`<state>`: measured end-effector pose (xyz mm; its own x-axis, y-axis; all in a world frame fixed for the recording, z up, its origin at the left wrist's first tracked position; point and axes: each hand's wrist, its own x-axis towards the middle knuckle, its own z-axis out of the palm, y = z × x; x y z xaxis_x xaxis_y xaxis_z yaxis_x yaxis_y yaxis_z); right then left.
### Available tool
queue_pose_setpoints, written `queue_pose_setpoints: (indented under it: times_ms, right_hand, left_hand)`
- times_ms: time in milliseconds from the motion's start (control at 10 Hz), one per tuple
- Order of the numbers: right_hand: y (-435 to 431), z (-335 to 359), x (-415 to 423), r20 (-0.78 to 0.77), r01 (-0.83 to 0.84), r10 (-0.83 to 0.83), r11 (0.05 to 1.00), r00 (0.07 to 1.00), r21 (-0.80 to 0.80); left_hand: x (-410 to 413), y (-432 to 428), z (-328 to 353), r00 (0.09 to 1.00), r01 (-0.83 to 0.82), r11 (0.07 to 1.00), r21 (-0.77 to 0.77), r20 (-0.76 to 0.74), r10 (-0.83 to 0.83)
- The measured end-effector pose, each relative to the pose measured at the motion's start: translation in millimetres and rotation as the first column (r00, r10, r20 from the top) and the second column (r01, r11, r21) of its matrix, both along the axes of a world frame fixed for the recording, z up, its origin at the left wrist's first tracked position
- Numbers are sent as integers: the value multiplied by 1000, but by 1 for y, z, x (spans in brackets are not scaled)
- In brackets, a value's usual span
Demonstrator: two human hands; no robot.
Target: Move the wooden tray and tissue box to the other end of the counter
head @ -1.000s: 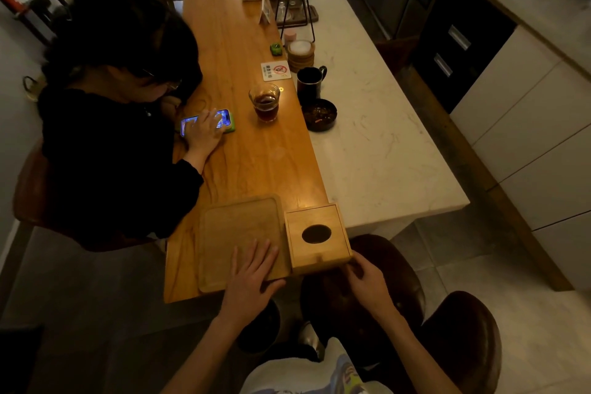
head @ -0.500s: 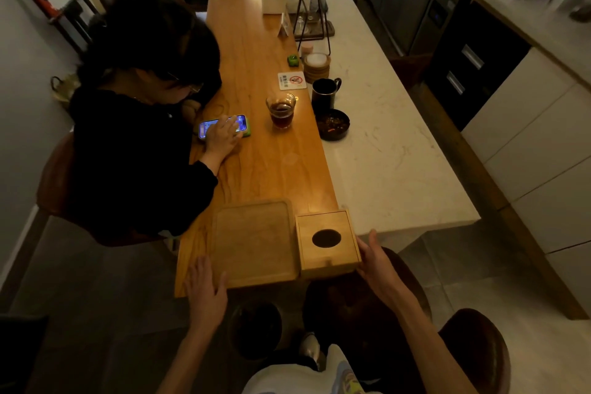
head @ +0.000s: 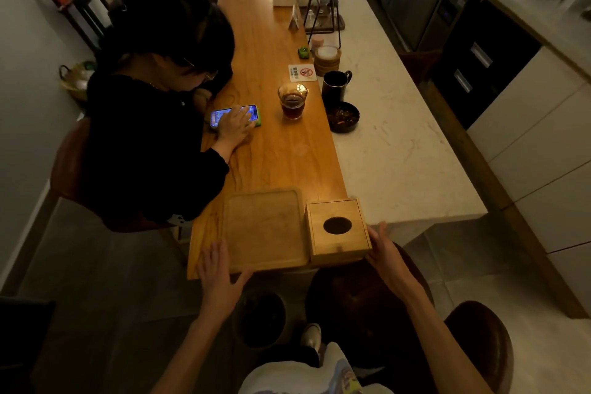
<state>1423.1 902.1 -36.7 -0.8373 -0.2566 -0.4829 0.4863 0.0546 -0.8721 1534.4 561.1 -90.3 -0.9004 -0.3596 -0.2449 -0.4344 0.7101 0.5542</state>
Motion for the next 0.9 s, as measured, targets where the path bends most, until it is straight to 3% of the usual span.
queue_pose_setpoints:
  times_ms: [100, 200, 400, 500, 600, 700, 800, 900]
  right_hand:
    - [2, -11, 17, -24, 177, -178, 984, 984, -22]
    - [6, -29, 44, -1, 314, -314, 949, 949, -12]
    - [10, -40, 97, 54, 312, -314, 949, 948, 38]
    - [3, -33, 113, -32, 284, -282, 949, 959, 138]
    - [-8, -25, 130, -233, 255, -166, 866, 958, 430]
    - [-30, -10, 150, -355, 199, 61, 734, 933, 649]
    - [-64, 5, 165, -441, 217, 234, 619, 867, 755]
    - [-103, 20, 173, -474, 209, 374, 564, 797, 798]
  left_hand:
    - [-1, 10, 1, 995, 94, 988, -126, 58, -87]
    - [-2, 18, 0, 995, 83, 971, -226, 69, -69]
    - [1, 21, -1, 996, 87, 958, -272, 23, -84]
    - [3, 21, 4, 995, 99, 953, -288, 20, -97]
    - [6, 19, 10, 991, 132, 954, -268, 46, -125]
    - [20, 9, 24, 986, 163, 951, -263, 26, -162]
    - [44, -9, 37, 961, 172, 930, -326, -152, -231]
    - [65, -26, 49, 917, 175, 925, -336, -286, -278]
